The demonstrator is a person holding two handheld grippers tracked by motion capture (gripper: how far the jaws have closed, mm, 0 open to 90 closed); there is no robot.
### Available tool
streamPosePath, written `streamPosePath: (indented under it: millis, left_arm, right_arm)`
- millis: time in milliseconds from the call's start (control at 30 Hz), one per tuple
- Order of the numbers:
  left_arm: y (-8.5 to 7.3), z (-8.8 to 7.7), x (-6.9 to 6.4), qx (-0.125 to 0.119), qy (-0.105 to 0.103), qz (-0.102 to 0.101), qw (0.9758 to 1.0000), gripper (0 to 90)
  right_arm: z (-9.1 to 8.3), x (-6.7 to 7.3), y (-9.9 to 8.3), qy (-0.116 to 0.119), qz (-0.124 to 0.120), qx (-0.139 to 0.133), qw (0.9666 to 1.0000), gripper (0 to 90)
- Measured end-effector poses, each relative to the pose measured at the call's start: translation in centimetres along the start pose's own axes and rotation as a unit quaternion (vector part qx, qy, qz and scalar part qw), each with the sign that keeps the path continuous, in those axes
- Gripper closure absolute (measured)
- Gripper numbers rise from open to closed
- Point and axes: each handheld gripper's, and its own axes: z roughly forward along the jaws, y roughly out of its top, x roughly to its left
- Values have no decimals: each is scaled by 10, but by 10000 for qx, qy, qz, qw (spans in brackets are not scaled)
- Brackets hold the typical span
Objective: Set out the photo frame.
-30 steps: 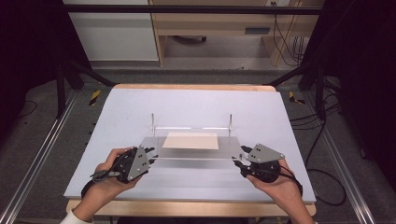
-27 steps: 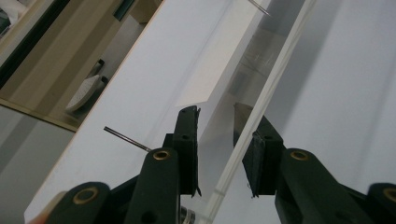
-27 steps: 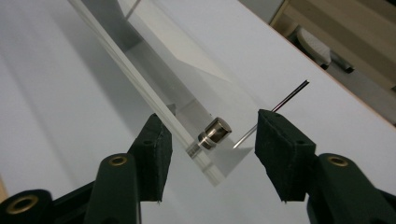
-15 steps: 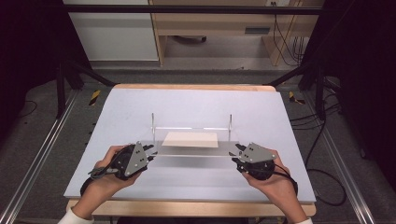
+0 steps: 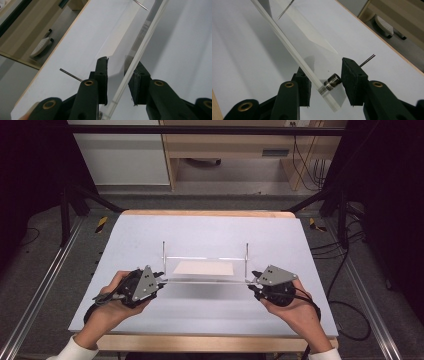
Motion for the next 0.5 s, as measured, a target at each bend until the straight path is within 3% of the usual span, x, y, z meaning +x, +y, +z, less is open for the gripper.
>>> streamPosePath:
  millis: [167, 400, 500]
  left_arm:
    - [7, 0, 12, 11, -176, -93, 9998, 702]
    - [20, 2, 42, 36, -574, -361, 9977, 697]
    - [24, 4, 51, 49, -642, -395, 9971, 695]
  right_arm:
    - [-1, -11, 5, 153, 143, 45, 9998, 608]
    - [1, -32, 17, 445, 446, -22, 9980, 601]
    - [1, -38, 22, 429, 454, -62, 9980, 592]
